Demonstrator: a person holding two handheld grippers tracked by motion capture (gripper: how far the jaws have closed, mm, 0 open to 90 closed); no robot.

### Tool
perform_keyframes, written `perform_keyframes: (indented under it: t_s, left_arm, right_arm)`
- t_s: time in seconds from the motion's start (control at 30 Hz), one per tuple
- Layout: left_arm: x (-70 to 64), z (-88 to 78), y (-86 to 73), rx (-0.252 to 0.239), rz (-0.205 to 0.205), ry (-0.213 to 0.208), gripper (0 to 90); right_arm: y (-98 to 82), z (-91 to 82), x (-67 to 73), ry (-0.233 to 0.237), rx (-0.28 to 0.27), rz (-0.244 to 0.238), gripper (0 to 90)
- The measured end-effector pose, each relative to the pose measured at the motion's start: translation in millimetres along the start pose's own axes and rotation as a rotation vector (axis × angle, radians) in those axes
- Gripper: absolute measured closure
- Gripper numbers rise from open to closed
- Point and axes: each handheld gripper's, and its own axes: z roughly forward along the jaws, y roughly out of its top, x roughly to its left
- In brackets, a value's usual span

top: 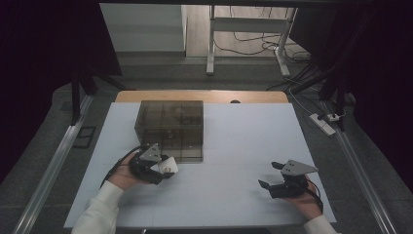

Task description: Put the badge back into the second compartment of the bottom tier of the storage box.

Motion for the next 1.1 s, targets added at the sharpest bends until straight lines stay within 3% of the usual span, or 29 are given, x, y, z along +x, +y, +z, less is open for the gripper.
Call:
perform_keyframes:
  t_s: [0.5, 1.1]
  left_arm:
    - [12.4, -5.8, -0.4, -0.084, -0.074, 0.066, 33.0]
    - [26.9, -1.2, 5.7, -0.115, -0.111, 0.115, 33.0]
  right_arm:
    - [-0.3, -0.6, -0.8, -0.008, 0.0, -0.004, 15.0]
    - [0.0, -0.4, -1.0, -0.005, -0.001, -0.002, 15.0]
